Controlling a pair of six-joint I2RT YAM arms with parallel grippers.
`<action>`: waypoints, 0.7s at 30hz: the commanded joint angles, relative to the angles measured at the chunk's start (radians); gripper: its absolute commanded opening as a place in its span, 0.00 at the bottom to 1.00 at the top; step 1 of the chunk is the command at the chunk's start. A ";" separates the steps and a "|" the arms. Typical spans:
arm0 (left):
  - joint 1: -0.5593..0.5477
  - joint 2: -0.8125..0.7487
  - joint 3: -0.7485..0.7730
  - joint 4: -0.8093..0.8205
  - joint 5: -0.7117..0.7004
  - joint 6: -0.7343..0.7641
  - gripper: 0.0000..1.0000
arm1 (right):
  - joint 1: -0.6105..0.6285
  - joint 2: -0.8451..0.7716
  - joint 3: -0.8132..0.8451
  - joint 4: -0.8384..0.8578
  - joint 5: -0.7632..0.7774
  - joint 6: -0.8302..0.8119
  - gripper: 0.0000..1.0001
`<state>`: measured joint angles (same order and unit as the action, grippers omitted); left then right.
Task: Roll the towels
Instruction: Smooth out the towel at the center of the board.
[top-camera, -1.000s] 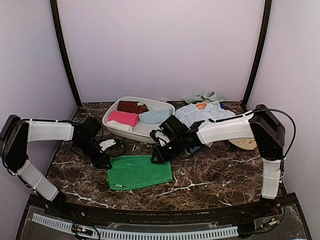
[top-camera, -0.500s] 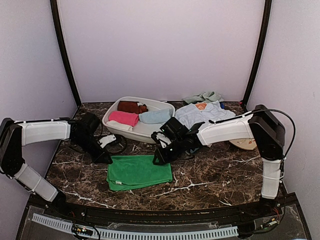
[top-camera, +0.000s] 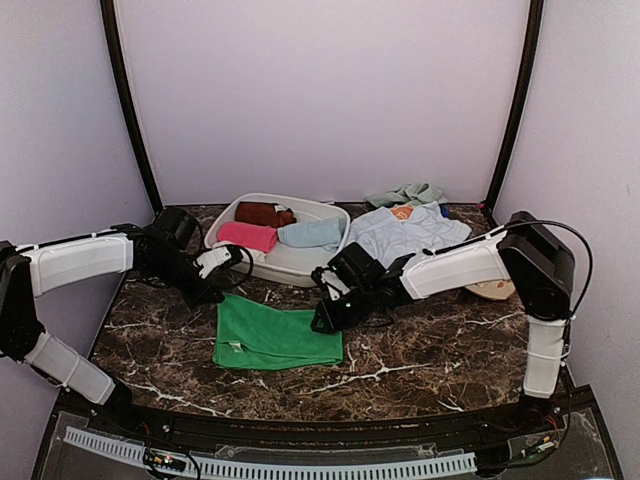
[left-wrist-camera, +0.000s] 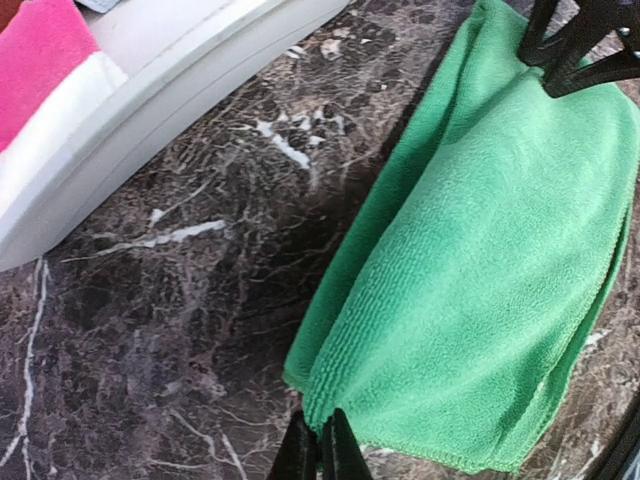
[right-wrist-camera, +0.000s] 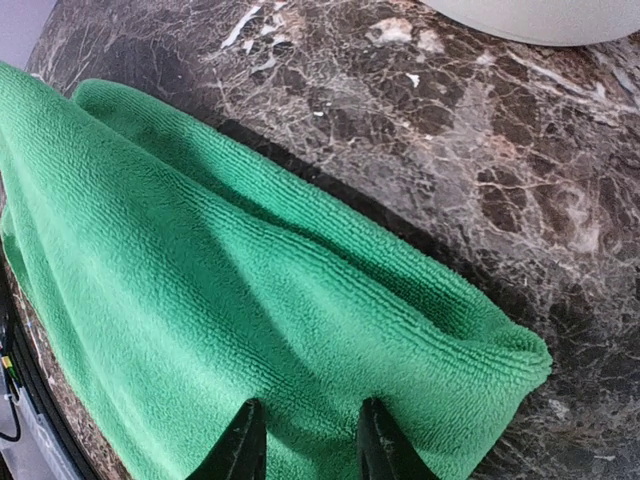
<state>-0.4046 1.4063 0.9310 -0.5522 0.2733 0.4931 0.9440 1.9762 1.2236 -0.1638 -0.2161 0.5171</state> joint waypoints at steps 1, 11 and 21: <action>-0.008 0.016 -0.022 0.098 -0.142 0.006 0.00 | -0.010 -0.049 -0.047 0.065 0.047 0.047 0.31; -0.010 0.078 -0.064 0.103 -0.168 0.023 0.36 | 0.031 -0.111 -0.131 0.079 0.028 0.068 0.31; -0.030 -0.042 0.038 -0.036 -0.058 0.037 0.49 | 0.041 -0.157 -0.084 -0.002 0.029 0.029 0.31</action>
<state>-0.4129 1.4162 0.9169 -0.4995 0.1257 0.5240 0.9794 1.8393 1.1015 -0.1539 -0.1711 0.5652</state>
